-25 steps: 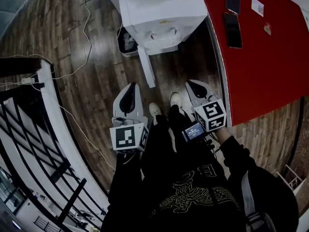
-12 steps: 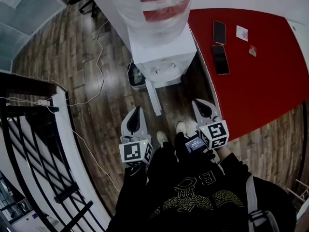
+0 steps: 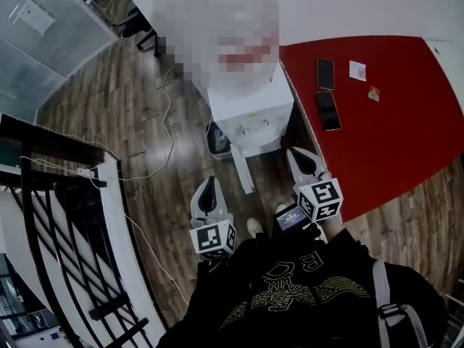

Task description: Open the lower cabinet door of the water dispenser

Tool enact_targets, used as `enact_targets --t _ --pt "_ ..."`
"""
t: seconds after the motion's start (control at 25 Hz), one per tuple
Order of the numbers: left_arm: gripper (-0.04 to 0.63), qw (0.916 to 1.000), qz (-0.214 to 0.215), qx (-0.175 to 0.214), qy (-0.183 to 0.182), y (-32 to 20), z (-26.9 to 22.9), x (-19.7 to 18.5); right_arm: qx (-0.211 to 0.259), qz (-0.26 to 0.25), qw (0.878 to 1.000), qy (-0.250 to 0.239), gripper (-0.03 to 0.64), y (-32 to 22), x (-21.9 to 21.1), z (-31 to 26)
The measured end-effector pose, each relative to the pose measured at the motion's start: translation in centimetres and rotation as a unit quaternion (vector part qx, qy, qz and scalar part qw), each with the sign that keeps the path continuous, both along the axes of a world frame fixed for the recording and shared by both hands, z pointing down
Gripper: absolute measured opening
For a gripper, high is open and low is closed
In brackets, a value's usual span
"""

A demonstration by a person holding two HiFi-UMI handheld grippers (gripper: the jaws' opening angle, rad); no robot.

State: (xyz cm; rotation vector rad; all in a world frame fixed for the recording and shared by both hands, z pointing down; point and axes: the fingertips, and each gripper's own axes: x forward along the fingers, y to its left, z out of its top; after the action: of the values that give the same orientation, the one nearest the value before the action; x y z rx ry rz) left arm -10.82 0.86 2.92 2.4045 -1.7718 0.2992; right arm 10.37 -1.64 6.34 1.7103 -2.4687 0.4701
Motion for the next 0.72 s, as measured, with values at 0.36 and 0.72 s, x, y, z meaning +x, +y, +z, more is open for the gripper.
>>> enact_targets --t 0.36,0.72 --pt "0.008 0.9997 0.003 0.019 -0.013 -1.8 -2.6 -0.4 0.034 0.015 0.999 0.008 -0.002 -1.5 -0.3 -3.1" --pt "0.008 0.9991 0.003 0.039 0.017 -3.3 -3.5 0.3 0.084 0.06 0.995 0.006 0.0 -1.2 1.3 -7.8"
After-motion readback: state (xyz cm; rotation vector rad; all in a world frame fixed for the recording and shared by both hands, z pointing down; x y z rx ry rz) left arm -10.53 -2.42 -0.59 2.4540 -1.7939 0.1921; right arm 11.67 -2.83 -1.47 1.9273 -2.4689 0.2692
